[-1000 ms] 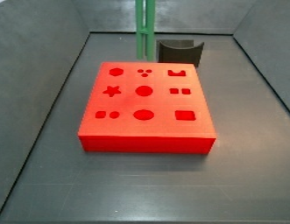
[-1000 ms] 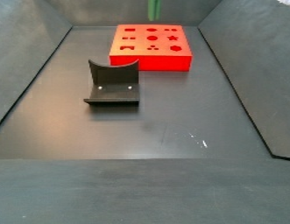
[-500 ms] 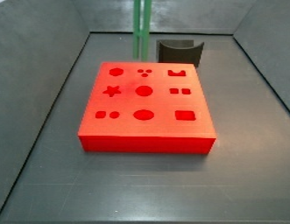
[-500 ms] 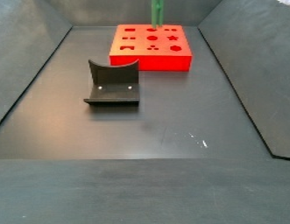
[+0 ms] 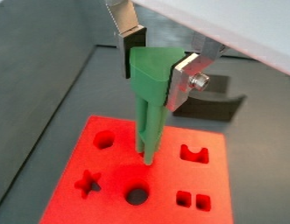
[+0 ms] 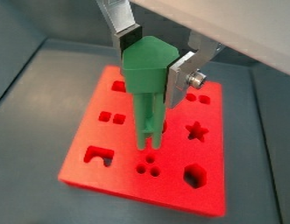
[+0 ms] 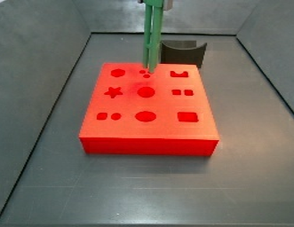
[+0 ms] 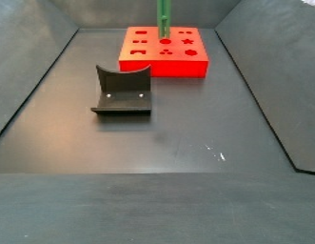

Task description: Insert the 3 prong object.

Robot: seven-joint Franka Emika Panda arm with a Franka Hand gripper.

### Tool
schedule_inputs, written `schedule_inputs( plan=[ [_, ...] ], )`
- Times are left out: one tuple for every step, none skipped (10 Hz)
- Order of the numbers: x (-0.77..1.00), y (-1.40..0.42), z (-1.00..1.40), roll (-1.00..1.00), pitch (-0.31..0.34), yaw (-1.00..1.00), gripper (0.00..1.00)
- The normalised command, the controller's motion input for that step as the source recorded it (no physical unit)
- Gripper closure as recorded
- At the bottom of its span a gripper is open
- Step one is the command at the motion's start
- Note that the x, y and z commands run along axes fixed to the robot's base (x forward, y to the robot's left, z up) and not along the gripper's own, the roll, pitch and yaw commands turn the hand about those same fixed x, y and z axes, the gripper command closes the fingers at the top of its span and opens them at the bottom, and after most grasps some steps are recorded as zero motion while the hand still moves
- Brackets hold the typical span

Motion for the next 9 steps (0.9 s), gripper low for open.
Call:
schedule_inputs(
  plan=[
    [0.13,0.02,0.0,-0.06,0.004,-0.93,1.0],
    [0.22,0.08,0.0,-0.06,0.004,-0.88,1.0],
    [0.24,0.26,0.0,-0.11,0.019,-0.53,1.0],
    [0.0,0.0,0.0,-0.01,0.0,0.0,1.0],
    [0.07,0.05,-0.03,-0.13,-0.059,0.05,1.0],
    [0.1,0.17,-0.07,-0.1,-0.074,0.0,1.0],
    [0.07,0.23,-0.04,-0.06,-0.017,0.0,1.0],
    [0.07,0.25,0.0,-0.04,0.0,-0.19,1.0],
    [0.0,0.0,-0.1,0.0,-0.001,-0.33,1.0]
  ],
)
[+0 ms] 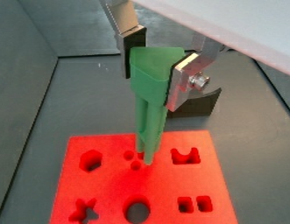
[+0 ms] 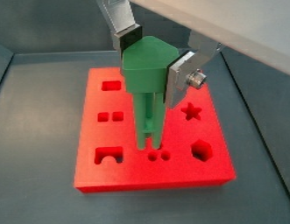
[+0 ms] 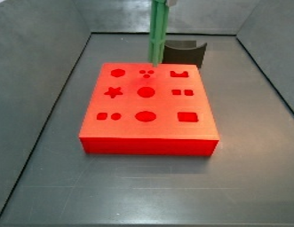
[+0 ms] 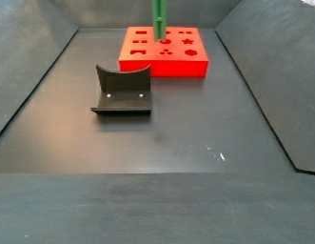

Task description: Insert the 3 prong object.

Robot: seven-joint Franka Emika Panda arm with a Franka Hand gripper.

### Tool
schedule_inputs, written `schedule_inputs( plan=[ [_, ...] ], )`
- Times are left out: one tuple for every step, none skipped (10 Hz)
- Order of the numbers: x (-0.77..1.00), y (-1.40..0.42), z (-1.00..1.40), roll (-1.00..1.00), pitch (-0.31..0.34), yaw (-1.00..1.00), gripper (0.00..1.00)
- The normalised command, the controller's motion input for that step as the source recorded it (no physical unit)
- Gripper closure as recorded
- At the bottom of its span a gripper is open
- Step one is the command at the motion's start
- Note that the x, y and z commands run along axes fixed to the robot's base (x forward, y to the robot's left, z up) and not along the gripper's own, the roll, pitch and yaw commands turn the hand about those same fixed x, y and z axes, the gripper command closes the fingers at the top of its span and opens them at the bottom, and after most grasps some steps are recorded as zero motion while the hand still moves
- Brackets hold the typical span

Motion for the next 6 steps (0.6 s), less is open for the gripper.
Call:
schedule_inputs(
  plan=[
    [0.0,0.0,-0.31,0.0,-0.091,-0.42,1.0],
    [-0.04,0.0,-0.3,-0.06,-0.107,-0.45,1.0],
    [-0.04,0.0,-0.29,0.0,-0.07,-0.34,1.0],
    [-0.17,0.04,-0.15,-0.04,-0.071,-0.11,1.0],
    [-0.29,0.13,-0.05,-0.16,-0.114,0.0,1.0],
    [-0.27,0.11,0.0,-0.16,-0.099,0.17,1.0]
  ],
)
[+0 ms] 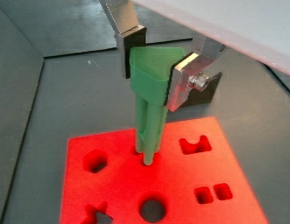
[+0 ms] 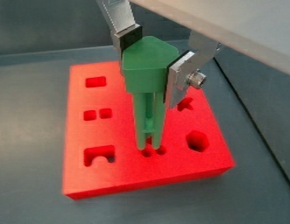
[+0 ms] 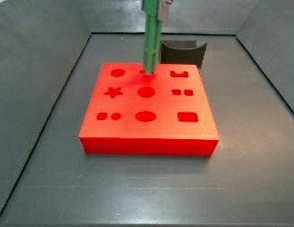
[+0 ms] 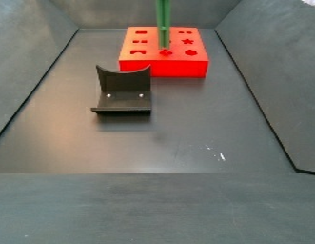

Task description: Insert the 3 prong object.

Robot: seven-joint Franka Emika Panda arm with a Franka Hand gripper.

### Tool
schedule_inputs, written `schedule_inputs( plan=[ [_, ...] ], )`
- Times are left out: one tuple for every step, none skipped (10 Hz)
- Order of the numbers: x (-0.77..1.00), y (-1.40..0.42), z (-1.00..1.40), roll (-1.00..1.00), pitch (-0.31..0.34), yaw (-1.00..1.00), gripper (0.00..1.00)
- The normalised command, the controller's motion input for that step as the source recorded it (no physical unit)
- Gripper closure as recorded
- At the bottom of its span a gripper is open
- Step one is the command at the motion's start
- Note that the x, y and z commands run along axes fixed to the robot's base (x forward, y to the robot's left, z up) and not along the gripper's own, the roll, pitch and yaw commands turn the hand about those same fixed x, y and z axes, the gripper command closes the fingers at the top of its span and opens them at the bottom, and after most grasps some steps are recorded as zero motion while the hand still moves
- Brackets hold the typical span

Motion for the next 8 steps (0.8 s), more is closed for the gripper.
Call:
schedule_inputs(
  plan=[
    [-0.12,0.09,0.0,-0.14,-0.113,0.33,1.0],
    [0.07,0.02,-0.01,-0.12,-0.114,0.51,1.0],
    [0.15,0.03,-0.06,-0.04,-0.099,0.51,1.0],
    [0.16,0.0,0.0,-0.01,-0.033,0.24,1.0],
    [0.13,0.0,-0.06,0.0,-0.017,0.11,1.0],
    [0.0,0.03,-0.17,0.04,-0.014,0.0,1.0],
    [0.0,0.0,-0.17,0.05,-0.004,0.0,1.0],
    [0.0,0.0,-0.2,0.1,0.0,0.0,1.0]
  ],
)
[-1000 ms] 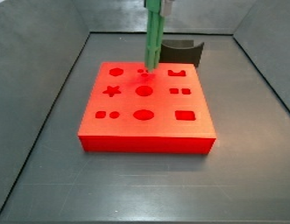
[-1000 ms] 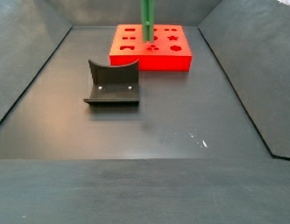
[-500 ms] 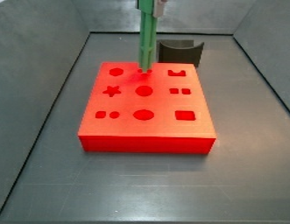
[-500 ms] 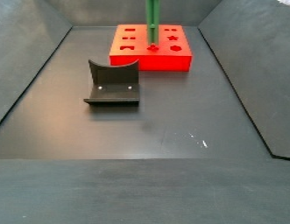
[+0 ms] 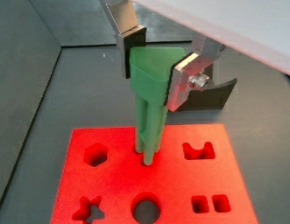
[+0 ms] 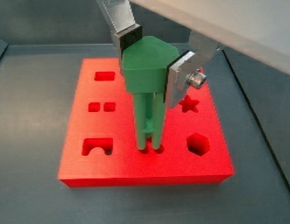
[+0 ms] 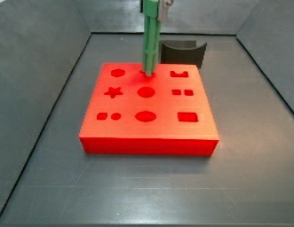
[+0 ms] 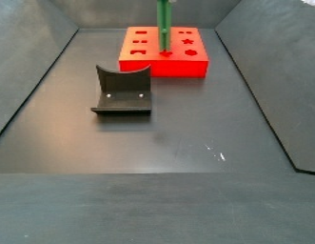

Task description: Insert the 3 prong object.

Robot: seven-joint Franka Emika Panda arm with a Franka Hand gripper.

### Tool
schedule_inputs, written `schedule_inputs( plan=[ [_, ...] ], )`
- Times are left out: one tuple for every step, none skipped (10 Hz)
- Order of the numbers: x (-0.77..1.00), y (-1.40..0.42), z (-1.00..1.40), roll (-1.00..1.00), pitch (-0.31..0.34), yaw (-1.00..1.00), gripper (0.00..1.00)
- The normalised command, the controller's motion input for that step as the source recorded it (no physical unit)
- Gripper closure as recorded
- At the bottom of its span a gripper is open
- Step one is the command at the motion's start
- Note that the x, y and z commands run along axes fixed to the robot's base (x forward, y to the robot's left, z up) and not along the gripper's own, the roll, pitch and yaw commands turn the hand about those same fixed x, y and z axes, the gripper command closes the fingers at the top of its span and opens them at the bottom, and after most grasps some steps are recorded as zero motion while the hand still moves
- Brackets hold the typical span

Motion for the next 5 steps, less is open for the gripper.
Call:
schedule_inputs(
  plan=[
    [0.0,0.0,-0.2,0.11,0.0,0.0,1.0],
    [0.0,0.02,-0.17,0.1,0.0,0.0,1.0],
    [0.0,0.09,-0.1,0.08,0.0,0.0,1.0],
    [0.0,0.07,-0.12,0.07,0.0,0.0,1.0],
    [0.0,0.02,-0.12,0.06,0.0,0.0,1.0]
  ],
)
